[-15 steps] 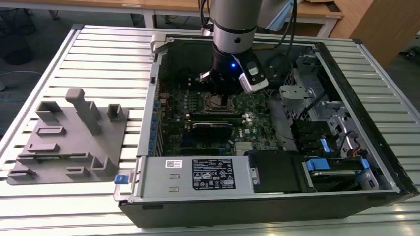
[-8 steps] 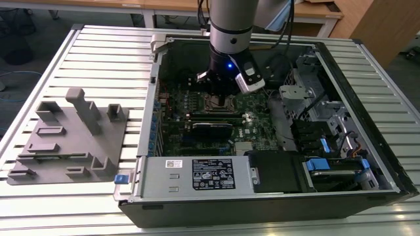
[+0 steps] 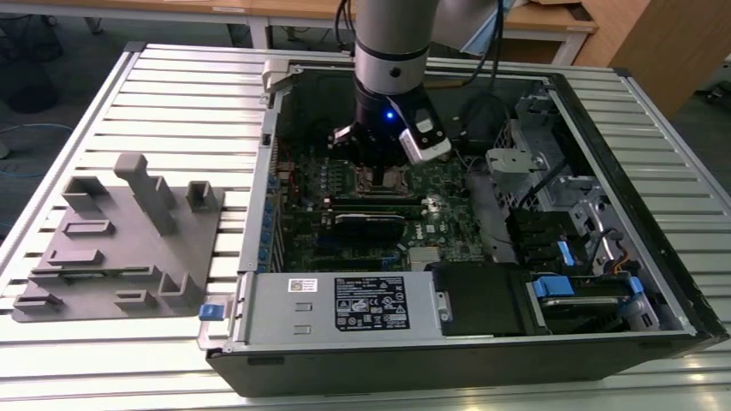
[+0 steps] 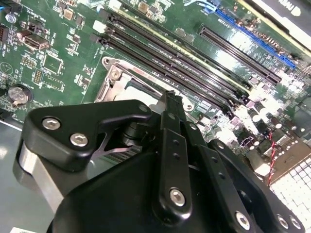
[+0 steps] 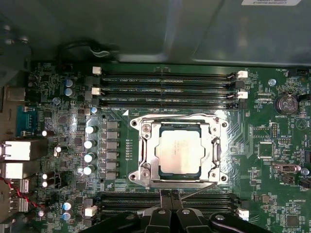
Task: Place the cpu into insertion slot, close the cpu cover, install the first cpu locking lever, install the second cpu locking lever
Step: 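Install the second cpu locking lever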
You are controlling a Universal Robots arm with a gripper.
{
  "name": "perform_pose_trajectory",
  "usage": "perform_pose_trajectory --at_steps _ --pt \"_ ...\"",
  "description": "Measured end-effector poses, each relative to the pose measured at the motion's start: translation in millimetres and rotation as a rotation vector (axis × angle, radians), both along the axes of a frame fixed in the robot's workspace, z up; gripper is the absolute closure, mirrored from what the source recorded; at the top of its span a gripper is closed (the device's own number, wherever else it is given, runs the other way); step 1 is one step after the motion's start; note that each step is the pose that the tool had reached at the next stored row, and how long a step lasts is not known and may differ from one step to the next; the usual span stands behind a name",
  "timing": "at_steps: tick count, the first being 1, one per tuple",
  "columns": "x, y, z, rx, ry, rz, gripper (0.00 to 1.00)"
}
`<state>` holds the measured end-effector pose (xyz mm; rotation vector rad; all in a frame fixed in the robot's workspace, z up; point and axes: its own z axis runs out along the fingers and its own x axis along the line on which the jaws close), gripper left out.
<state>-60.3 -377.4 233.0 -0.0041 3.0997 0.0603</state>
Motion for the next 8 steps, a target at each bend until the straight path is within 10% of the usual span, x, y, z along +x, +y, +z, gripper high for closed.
perform_pose_trajectory --at_steps 8 --pt "-0.8 -2.3 -3.3 0.0 -0.0001 0.0 0.89"
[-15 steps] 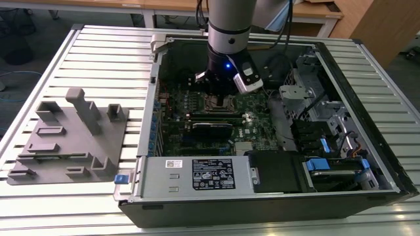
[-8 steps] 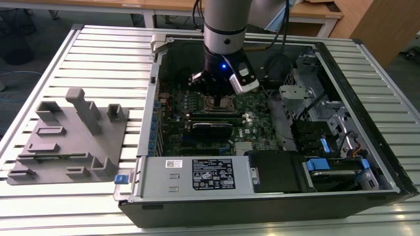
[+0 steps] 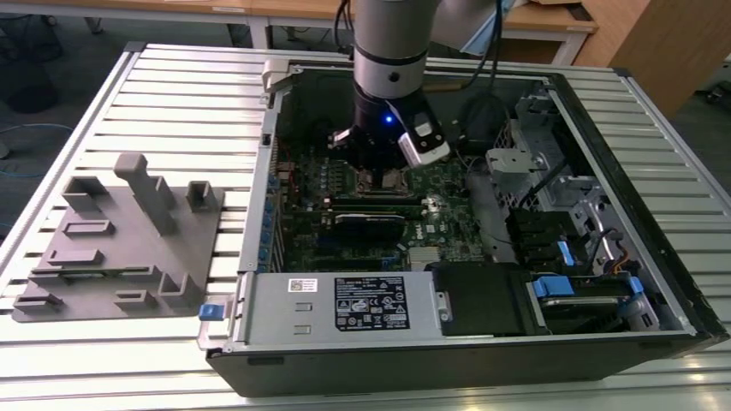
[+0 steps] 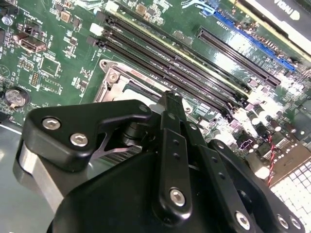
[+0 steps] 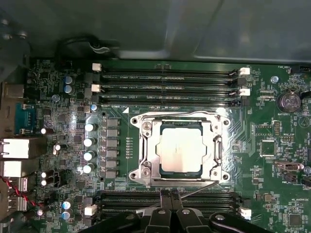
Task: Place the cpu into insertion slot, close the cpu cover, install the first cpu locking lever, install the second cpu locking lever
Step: 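Install the second cpu locking lever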
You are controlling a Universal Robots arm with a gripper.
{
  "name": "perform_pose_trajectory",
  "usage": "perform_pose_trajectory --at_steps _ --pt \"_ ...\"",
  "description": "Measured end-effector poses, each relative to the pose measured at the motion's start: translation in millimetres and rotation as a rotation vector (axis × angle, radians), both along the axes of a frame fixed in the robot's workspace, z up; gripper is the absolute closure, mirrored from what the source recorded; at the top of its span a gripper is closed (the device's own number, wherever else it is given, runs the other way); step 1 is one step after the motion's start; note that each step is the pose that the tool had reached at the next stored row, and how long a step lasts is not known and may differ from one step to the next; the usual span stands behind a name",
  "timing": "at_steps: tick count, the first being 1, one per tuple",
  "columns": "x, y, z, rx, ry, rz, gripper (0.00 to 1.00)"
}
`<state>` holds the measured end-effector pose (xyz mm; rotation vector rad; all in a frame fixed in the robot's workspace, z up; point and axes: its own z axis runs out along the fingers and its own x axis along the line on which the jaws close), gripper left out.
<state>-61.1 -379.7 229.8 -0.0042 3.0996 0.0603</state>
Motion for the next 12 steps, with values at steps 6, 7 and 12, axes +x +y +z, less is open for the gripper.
perform_pose_trajectory --at_steps 6,7,12 --pt "-3.8 -0.2 -0.5 0.003 0.0001 0.0 0.89" --pt "-4.7 -0.2 -0.6 0.0051 0.0001 0.0 0.89" --pt "-6.2 -0.2 -2.4 0.0134 0.0023 -0.001 0.89"
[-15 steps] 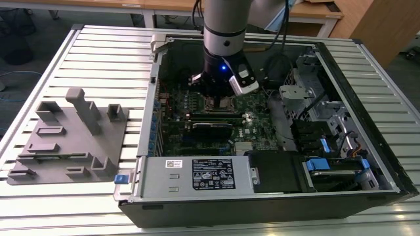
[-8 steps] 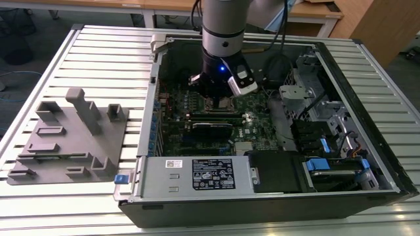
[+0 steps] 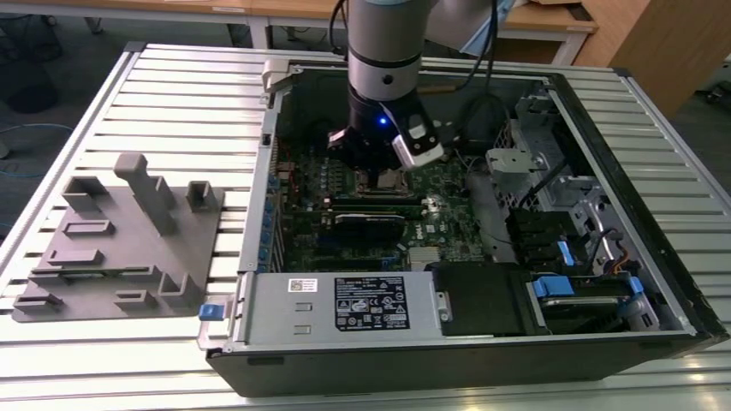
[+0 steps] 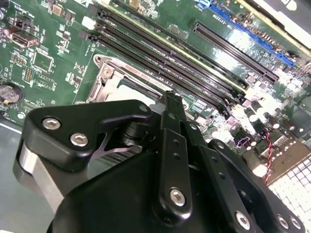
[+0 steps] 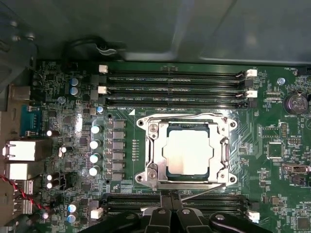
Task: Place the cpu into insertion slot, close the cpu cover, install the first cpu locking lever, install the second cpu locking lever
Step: 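Install the second cpu locking lever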
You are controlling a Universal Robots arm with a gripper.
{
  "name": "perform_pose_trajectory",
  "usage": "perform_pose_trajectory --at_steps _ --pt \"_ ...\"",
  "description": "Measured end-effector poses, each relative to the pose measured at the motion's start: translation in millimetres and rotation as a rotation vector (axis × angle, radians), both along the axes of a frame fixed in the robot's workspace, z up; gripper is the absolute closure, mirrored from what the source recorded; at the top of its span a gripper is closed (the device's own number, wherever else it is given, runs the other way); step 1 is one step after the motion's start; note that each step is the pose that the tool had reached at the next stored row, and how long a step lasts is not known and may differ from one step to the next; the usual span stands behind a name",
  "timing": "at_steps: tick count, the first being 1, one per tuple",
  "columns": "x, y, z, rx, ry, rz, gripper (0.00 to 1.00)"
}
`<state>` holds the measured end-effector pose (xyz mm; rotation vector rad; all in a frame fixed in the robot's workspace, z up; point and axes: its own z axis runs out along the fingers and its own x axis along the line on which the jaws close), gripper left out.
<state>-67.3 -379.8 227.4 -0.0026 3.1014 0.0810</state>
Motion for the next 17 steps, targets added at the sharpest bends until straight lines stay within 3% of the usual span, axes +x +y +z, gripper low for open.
perform_pose_trajectory --at_steps 4,11,17 --pt "-0.2 0.0 -0.3 0.0013 0.0004 0.0 0.89" --pt "-0.2 0.0 6.0 0.0028 0.0004 0.0 0.89" --pt "1.4 -4.5 6.1 0.0291 0.0031 0.0 0.89"
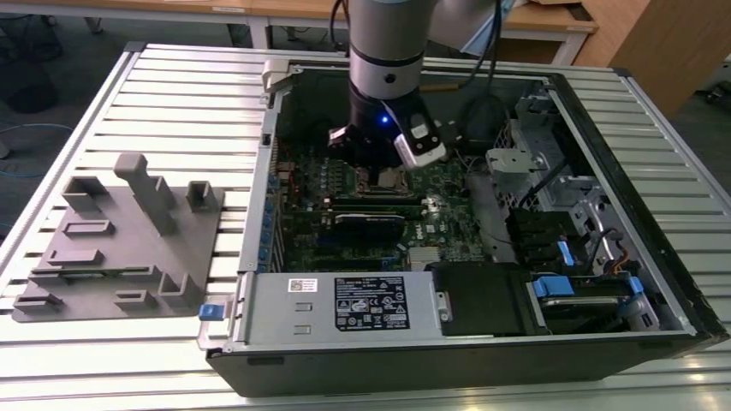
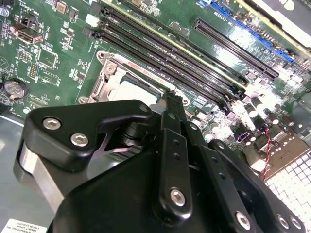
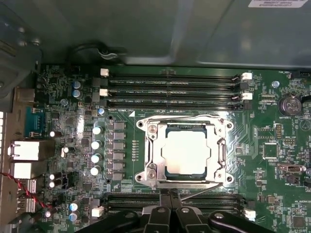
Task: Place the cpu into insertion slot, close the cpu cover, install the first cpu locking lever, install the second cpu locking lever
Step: 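Install the second cpu locking lever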
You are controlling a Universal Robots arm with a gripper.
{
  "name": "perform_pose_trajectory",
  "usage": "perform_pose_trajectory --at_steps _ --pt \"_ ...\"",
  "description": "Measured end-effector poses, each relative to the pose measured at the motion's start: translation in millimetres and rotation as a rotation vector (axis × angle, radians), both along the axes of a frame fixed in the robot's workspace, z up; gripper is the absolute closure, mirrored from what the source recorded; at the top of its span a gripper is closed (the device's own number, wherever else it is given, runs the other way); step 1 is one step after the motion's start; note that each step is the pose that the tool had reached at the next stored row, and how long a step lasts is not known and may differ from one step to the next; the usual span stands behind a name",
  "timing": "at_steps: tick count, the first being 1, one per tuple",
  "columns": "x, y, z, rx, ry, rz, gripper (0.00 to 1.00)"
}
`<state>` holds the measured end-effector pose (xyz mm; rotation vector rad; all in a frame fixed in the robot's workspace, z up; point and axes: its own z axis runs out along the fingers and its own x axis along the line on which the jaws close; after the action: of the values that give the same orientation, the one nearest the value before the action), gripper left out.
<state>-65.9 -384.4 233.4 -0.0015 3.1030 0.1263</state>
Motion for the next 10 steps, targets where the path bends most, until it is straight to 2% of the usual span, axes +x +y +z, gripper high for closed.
perform_pose_trajectory --at_steps 4,10 --pt "0.8 -4.6 0.0 0.013 0.0005 0.0 0.89" --pt "0.5 -5.4 -1.1 0.0137 0.0005 0.0 0.89"
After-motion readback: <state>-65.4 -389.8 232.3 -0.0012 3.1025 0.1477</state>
